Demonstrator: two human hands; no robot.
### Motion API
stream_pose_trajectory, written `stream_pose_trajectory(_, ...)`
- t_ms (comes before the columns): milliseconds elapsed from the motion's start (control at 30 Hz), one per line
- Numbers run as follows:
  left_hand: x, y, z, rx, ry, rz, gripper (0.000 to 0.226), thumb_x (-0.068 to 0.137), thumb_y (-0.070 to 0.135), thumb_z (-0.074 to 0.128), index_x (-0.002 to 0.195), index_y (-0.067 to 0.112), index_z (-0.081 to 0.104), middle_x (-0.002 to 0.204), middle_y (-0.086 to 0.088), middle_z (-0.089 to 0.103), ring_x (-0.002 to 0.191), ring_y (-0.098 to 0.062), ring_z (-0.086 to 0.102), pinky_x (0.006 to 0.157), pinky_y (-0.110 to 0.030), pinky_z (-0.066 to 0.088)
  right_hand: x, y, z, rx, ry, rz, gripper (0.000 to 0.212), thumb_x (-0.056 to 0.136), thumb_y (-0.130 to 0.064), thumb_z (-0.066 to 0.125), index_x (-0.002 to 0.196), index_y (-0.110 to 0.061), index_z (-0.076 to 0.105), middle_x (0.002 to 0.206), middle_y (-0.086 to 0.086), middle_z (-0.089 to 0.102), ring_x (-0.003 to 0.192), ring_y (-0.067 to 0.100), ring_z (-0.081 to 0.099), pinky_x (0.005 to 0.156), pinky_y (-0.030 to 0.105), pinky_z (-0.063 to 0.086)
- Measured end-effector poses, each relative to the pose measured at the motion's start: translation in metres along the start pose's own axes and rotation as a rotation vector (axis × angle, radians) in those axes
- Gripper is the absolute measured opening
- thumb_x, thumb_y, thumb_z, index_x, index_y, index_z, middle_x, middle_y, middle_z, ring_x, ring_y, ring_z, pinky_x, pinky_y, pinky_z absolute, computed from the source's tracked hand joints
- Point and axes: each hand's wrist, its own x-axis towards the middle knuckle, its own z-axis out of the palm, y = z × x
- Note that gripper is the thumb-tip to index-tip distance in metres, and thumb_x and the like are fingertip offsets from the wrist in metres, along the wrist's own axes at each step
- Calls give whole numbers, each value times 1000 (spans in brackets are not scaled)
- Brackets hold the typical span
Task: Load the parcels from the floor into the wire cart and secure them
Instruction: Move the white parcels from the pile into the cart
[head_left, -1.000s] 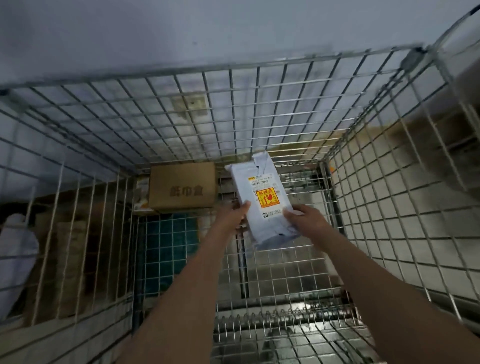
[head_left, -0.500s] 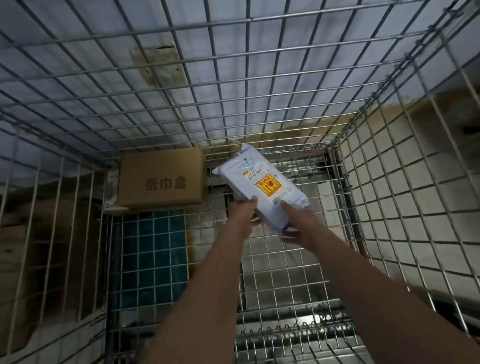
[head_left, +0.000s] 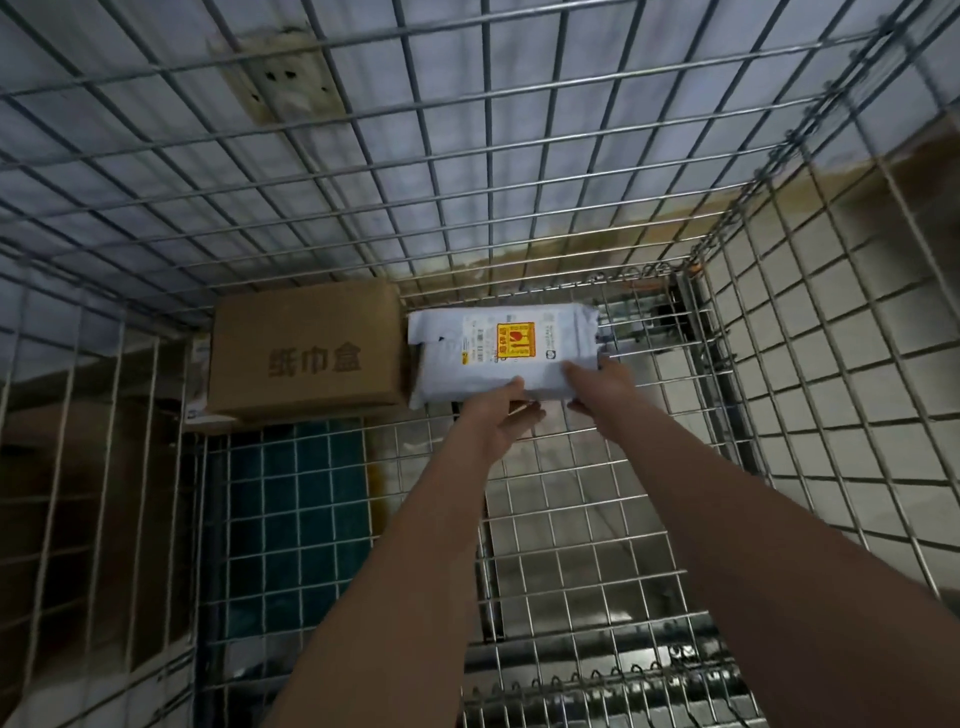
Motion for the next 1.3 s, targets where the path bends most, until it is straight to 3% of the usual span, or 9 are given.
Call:
stream_pose_trajectory(133,9,7,-10,-21,15,14,21,100,-4,50,119,1,52,105,-20,57,92,-31,61,78,-46,59,17,-3,13,-79,58,-53,35,89,-8,65,124,-2,62,113,16,67,105,37,65,92,52,55)
stream_pose_trajectory(367,22,28,-28,-32,83,44,39,102,-2,44,140,-10,36,139,-27,52,127,-37,55,107,-46,46,34,4,23,77,146,-21,64,70,-5,73,130,-5,50,117,14,63,105,31,64,92,45,56)
stream_pose_trajectory(533,20,35,-28,-72,76,50,41,103,-4,38,144,-9,31,142,-28,49,133,-37,50,111,-45,41,34,-2,25,-26,60,-49,51,79,1,65,129,0,57,113,15,65,95,29,62,66,29,50)
stream_pose_trajectory(767,21,36,-36,-47,103,41,38,100,-2,41,138,-4,39,134,-25,54,125,-38,55,101,-46,49,33,-5,28,-130,-35,-63,52,83,5,64,133,-3,54,124,11,62,110,27,58,92,34,49)
stream_pose_trajectory(900,14,35,-40,320,216,78,19,100,17,41,116,10,47,96,-7,56,87,-22,57,81,-41,51,17,-19,18,-286,25,-70,57,87,-3,59,141,-2,40,134,14,54,122,31,53,94,37,49)
stream_pose_trajectory(967,0,37,-38,689,299,190,25,102,24,39,113,10,55,77,1,47,71,-16,48,87,-41,49,3,-30,8,-516,100,-117,60,89,-6,55,145,0,33,143,20,47,129,36,49,100,39,46)
stream_pose_trajectory(1033,-26,40,-34,946,285,292,39,104,26,37,118,-2,61,73,3,45,79,-23,51,93,-40,48,-22,-42,-2,-747,89,-164,56,94,-9,51,146,2,32,145,22,44,132,36,46,103,39,42)
stream_pose_trajectory(1200,-130,62,-34,1370,241,406,32,103,13,34,119,-2,58,120,-18,58,112,-37,54,93,-43,50,-110,-81,-19,-1117,51,-321,64,93,-14,51,151,-5,26,157,16,30,144,34,32,119,50,23)
stream_pose_trajectory(1300,-218,81,-27,1505,374,492,38,105,31,33,122,8,59,120,-10,62,106,-32,61,91,-42,54,-184,-111,-24,-1205,25,-398,66,94,-17,48,154,-10,22,158,17,28,146,34,28,120,52,19)
